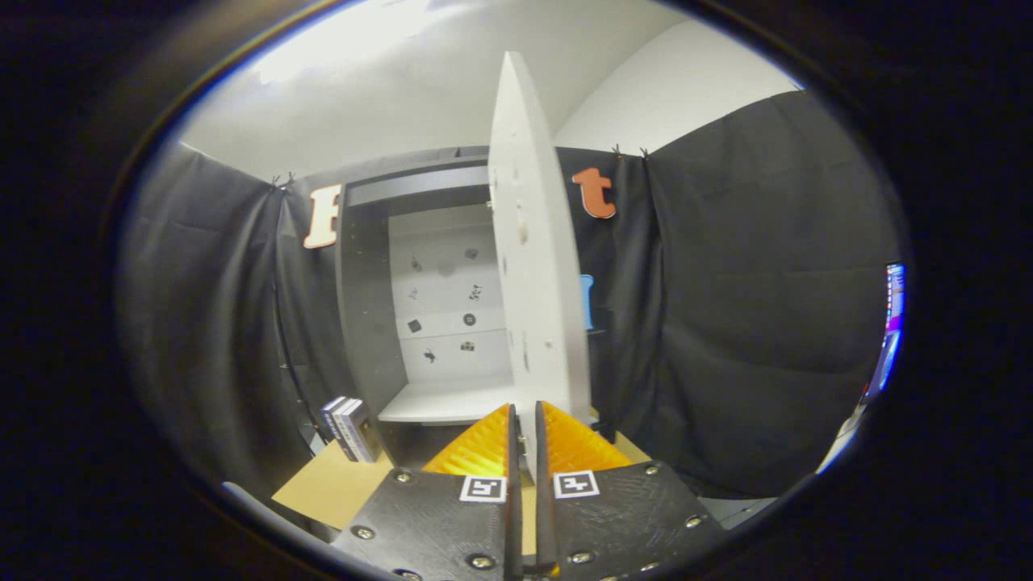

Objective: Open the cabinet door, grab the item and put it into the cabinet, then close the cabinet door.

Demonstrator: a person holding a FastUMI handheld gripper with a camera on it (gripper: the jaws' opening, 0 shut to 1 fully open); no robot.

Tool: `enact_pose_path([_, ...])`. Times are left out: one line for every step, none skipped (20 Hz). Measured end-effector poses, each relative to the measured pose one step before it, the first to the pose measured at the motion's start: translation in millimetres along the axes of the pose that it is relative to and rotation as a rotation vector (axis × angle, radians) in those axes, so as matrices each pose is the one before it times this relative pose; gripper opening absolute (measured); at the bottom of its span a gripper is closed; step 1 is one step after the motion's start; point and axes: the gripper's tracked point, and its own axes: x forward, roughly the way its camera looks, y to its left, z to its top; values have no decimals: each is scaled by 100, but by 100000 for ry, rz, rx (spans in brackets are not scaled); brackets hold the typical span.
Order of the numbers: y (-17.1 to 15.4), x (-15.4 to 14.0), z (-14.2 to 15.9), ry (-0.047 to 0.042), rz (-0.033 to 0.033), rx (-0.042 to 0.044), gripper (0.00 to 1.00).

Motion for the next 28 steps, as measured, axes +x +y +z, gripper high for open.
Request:
enact_pose_path([1281,376,-385,44,1203,82,7])
enact_pose_path([1422,360,-353,192,1679,-19,9])
enact_pose_path([1238,353,-292,-237,1234,-112,11])
enact_pose_path([1571,475,-194,-309,2169,621,13])
enact_pose_path([1325,561,-264,-23,2116,1175,26])
enact_pose_path([1378,964,-846,795,2341,507,38])
enact_pose_path([911,1025,-875,984,1079,-428,48])
enact_pose_path([682,1073,-957,1361,846,-749,57])
enact_pose_path([965,906,-822,1681,1500,16,64])
enact_pose_path([1007,928,-779,1127,1424,143,70])
enact_pose_path([662,903,-630,818,856,-176,77])
enact_pose_path([411,954,-669,392,48,-280,84])
enact_pose_path([292,836,-581,606,-66,-525,92])
enact_pose_path([395,886,-624,657,106,-190,94])
enact_pose_path([362,772,-565,952,444,-23,96])
enact_pose_path([307,765,-514,499,389,-66,99])
enact_pose_path([175,789,-642,681,198,-383,99])
enact_pose_path([86,657,-613,812,14,-206,99])
enact_pose_path([238,759,-868,1047,226,-8,99])
enact_pose_path([357,734,-915,1271,529,582,99])
enact_pose_path([284,819,-1245,2137,366,578,99])
enact_pose_path([194,780,-1188,2003,504,668,99])
enact_pose_path([286,950,-1277,2214,775,523,99])
enact_pose_path([190,891,-1366,2363,347,383,99])
enact_pose_path([230,862,-1382,2374,736,706,99])
enact_pose_path([136,889,-1445,2215,461,793,99])
enact_pose_path([97,844,-1468,2486,353,1222,99])
enact_pose_path([122,940,-1573,2585,523,1292,99])
